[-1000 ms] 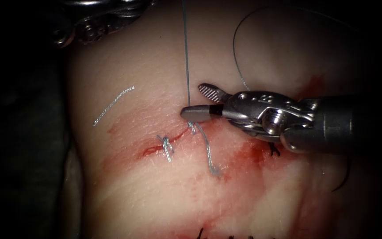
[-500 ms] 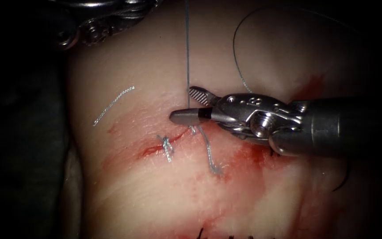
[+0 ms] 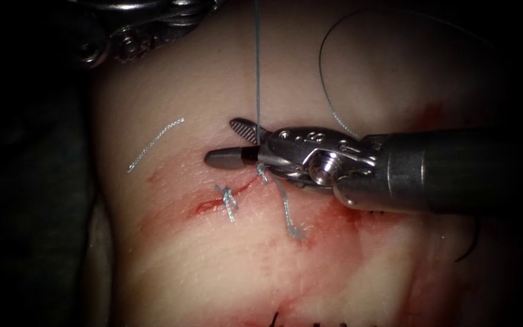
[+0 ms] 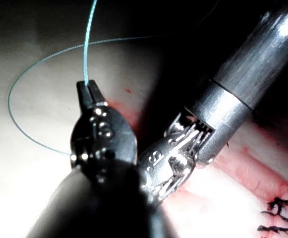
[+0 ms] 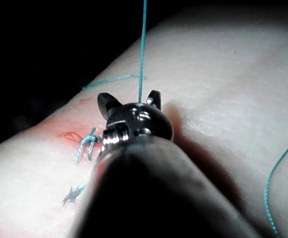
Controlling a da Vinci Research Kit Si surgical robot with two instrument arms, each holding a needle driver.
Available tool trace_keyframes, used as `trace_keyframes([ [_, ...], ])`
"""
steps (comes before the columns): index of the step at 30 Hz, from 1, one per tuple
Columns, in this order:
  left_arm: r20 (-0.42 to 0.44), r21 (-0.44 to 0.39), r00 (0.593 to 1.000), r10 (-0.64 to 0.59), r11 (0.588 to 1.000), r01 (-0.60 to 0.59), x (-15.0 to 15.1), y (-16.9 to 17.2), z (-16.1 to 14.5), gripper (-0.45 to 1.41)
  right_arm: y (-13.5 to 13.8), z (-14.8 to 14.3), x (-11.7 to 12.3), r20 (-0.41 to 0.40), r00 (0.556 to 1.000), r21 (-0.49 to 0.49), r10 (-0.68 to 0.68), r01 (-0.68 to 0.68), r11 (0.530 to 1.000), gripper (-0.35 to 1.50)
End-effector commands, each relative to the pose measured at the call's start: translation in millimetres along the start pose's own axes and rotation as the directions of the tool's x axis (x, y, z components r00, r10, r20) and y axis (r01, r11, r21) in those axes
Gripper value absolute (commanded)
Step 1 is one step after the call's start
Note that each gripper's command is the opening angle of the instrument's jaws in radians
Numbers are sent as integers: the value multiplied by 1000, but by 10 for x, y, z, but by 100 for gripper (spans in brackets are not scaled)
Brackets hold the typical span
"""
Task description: Wound Closure
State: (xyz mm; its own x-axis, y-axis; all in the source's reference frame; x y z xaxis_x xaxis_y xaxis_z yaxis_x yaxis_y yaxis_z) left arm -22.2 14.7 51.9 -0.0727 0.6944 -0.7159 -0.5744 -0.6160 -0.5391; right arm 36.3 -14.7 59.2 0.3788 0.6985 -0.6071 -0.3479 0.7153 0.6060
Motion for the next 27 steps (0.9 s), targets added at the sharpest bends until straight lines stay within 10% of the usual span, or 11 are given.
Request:
trace_keyframes([
  [1,0,0,1000,0,1000,0,-2,0,7,-45,-1,10,3,-3,1000,0,-2,2,1000,100],
  [8,0,-1,1000,1,1000,-1,-3,0,7,-45,-2,13,6,-8,1000,1,0,0,1000,63],
  [9,-1,-1,1000,1,1000,-1,-3,1,7,-45,-2,12,8,-20,1000,-20,3,-3,1000,-21],
  [10,-1,-2,1000,1,1000,-1,-3,1,7,-45,-2,11,9,-26,1000,-29,4,-5,1000,-35],
  [27,1,9,1000,-1,1000,1,1,-4,1,-45,40,-40,8,-37,989,-144,143,-147,979,-35],
])
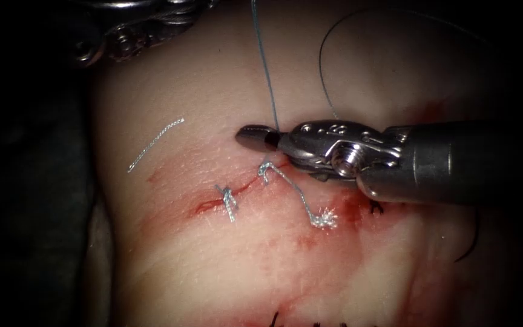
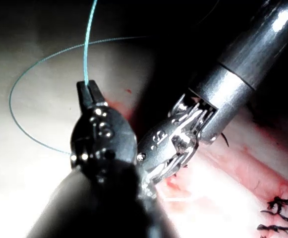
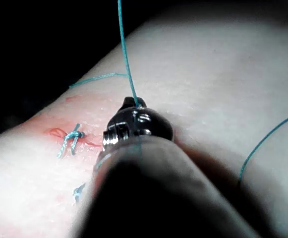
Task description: Wound Closure
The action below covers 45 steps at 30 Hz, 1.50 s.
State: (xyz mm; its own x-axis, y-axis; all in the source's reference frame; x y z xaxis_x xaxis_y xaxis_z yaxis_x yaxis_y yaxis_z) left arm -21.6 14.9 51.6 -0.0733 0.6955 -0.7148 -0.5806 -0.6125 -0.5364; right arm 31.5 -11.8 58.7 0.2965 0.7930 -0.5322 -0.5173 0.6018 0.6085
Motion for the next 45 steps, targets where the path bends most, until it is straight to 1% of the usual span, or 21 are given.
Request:
trace_keyframes([
  [1,0,2,1000,0,1000,0,-2,0,7,-45,8,2,4,-4,1000,-3,3,-3,1000,-35],
  [4,0,3,1000,0,1000,0,-2,0,7,-45,10,0,3,-11,1000,4,3,-3,1000,-35],
  [9,0,3,1000,0,1000,0,-3,0,7,-45,-7,9,1,-10,1000,46,-1,1,999,-35],
  [12,-1,3,1000,0,1000,0,-3,0,7,-45,-6,9,1,-18,1000,48,0,1,999,-35],
  [13,-1,6,1000,1,1000,-1,-4,1,9,-45,-3,8,2,-25,999,47,-40,42,998,-35],
  [14,-2,8,1000,2,1000,-2,-5,2,10,-45,-2,7,1,-34,996,48,-81,83,995,4],
  [16,-5,1,1000,8,1000,-8,-12,7,16,-45,2,0,-2,-83,981,31,-173,176,984,105],
  [19,9,-3,1000,8,1000,-8,-20,10,22,-45,7,-19,-12,-142,972,21,-189,194,981,123],
  [22,78,-2,990,120,993,-121,-32,8,28,-45,11,-42,-23,-161,968,41,-193,202,979,131],
  [25,192,-34,957,219,976,-217,-56,6,36,-45,15,-75,-36,-173,965,22,-198,205,978,131],
  [26,247,-53,925,289,957,-285,-73,7,43,-45,19,-99,-43,-176,966,9,-191,195,981,131],
  [28,301,-87,861,409,911,-402,-83,8,50,-45,23,-121,-49,-178,967,-3,-181,184,983,131],
  [32,374,-121,773,513,853,-507,-90,10,59,-45,31,-152,-54,-183,969,-22,-165,163,986,128],
  [33,397,-106,758,518,846,-523,-91,9,61,-40,33,-156,-54,-184,970,-31,-160,157,987,130],
  [34,431,-90,734,526,834,-545,-93,7,63,24,34,-158,-53,-185,971,-43,-154,149,988,133],
  [35,451,-89,714,536,823,-561,-95,4,65,64,34,-159,-52,-187,971,-58,-148,139,989,138],
  [37,472,-102,685,556,805,-584,-100,-2,67,84,32,-156,-51,-190,972,-81,-141,128,989,143],
  [39,460,-134,679,573,800,-584,-103,-7,66,104,28,-154,-51,-189,972,-76,-138,126,989,145],
  [42,444,-167,675,588,795,-583,-100,-12,61,106,20,-155,-51,-186,973,-57,-138,130,990,145],
  [43,444,-174,665,601,786,-593,-97,-13,60,114,18,-155,-51,-186,973,-58,-138,129,990,145],
  [45,438,-210,609,661,734,-646,-88,-14,58,121,14,-154,-51,-186,973,-60,-137,128,990,145],
])
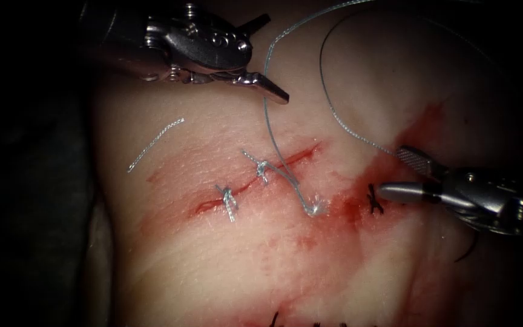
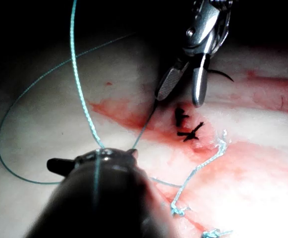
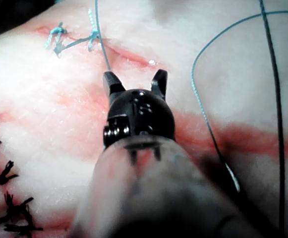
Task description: Wound Closure
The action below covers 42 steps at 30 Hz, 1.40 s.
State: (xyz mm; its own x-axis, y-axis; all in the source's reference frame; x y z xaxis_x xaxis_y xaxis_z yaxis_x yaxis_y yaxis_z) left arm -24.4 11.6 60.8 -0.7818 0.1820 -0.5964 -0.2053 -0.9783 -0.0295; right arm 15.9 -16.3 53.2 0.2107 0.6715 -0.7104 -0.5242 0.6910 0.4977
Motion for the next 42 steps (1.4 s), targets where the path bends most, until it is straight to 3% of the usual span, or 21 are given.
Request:
trace_keyframes([
  [1,6,1,999,37,999,-37,3,-4,4,121,-9,10,0,-1,1000,1,6,-6,1000,145],
  [2,6,-12,991,133,991,-133,8,-11,-1,129,-13,10,1,2,1000,-1,6,-6,1000,145],
  [4,-23,-47,986,163,985,-164,9,-16,-9,140,-19,9,1,2,1000,-2,19,-19,1000,145],
  [12,-15,-65,979,206,976,-206,-11,-23,-63,140,-32,3,2,3,999,-2,37,-37,999,147],
  [17,-20,-83,988,155,984,-156,-17,-4,-90,114,-39,0,3,4,999,-1,49,-49,999,147],
  [19,-47,-131,988,149,979,-154,-11,7,-94,94,-41,0,3,4,998,1,55,-55,998,147],
  [22,-92,-214,989,112,968,-129,3,25,-92,91,-45,-2,5,8,998,13,68,-68,998,147],
  [24,-158,-320,987,38,943,-87,20,65,-88,69,-48,-3,6,10,997,16,80,-81,997,145],
  [27,-171,-375,985,37,922,-100,36,90,-84,66,-48,-2,6,10,997,15,81,-81,997,145],
  [30,-151,-461,987,-45,887,-30,43,110,-87,64,-47,-2,6,7,996,16,87,-87,996,145],
  [33,-111,-520,993,-38,854,-25,45,132,-90,29,-47,-2,6,7,996,16,93,-93,996,145],
  [35,-84,-536,996,-14,844,-33,47,145,-85,9,-47,-1,6,7,996,15,93,-93,996,145],
  [36,-69,-533,998,4,845,-40,50,151,-77,7,-48,-1,6,7,996,15,93,-93,996,145],
  [42,-99,-454,981,168,869,-195,47,150,-36,22,-49,0,6,7,995,15,99,-99,995,145],
])
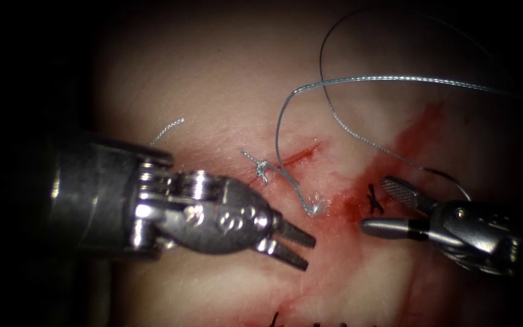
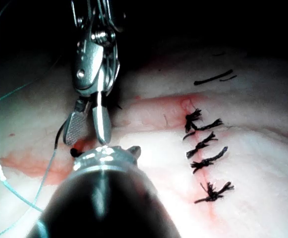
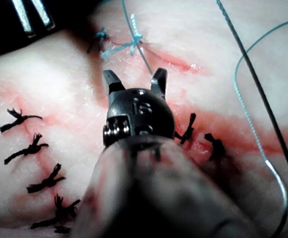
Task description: Wound Closure
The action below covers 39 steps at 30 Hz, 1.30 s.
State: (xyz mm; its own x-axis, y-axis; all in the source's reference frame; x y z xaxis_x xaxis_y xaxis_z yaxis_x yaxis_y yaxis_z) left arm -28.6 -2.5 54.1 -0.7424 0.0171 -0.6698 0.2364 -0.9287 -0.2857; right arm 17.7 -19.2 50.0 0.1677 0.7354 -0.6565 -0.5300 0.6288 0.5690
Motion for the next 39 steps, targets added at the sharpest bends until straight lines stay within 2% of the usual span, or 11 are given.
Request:
trace_keyframes([
  [1,27,23,999,33,999,-34,-6,-4,10,24,-5,9,-1,-1,1000,1,6,-6,1000,145],
  [5,118,35,986,120,992,-125,-28,-14,25,30,-6,9,-1,-4,1000,1,12,-12,1000,145],
  [7,141,32,975,170,984,-176,-38,-20,34,44,-6,9,-1,-4,1000,1,12,-12,1000,145],
  [8,148,35,971,189,980,-196,-44,-24,41,79,-6,9,-1,-4,1000,1,12,-12,1000,145],
  [9,151,38,970,190,979,-198,-47,-25,44,93,-6,9,-1,-4,1000,1,18,-18,1000,145],
  [18,192,49,941,280,955,-294,-35,-39,60,98,-7,9,-2,-4,1000,1,23,-23,1000,145],
  [25,248,67,899,360,920,-387,-39,-60,70,74,-11,10,-2,-3,1000,5,23,-23,1000,145],
  [29,269,64,889,370,914,-400,-50,-57,76,9,-12,11,-1,-3,1000,4,23,-23,1000,145],
  [33,234,51,918,320,939,-340,-53,-53,81,-45,-13,11,-1,-3,1000,4,29,-29,1000,145],
  [38,161,46,974,156,985,-166,-53,-52,77,-40,-13,12,-2,-3,999,3,35,-35,999,145],
  [39,144,44,980,137,989,-144,-53,-53,76,-13,-13,13,-2,-3,999,3,35,-35,999,145],
])
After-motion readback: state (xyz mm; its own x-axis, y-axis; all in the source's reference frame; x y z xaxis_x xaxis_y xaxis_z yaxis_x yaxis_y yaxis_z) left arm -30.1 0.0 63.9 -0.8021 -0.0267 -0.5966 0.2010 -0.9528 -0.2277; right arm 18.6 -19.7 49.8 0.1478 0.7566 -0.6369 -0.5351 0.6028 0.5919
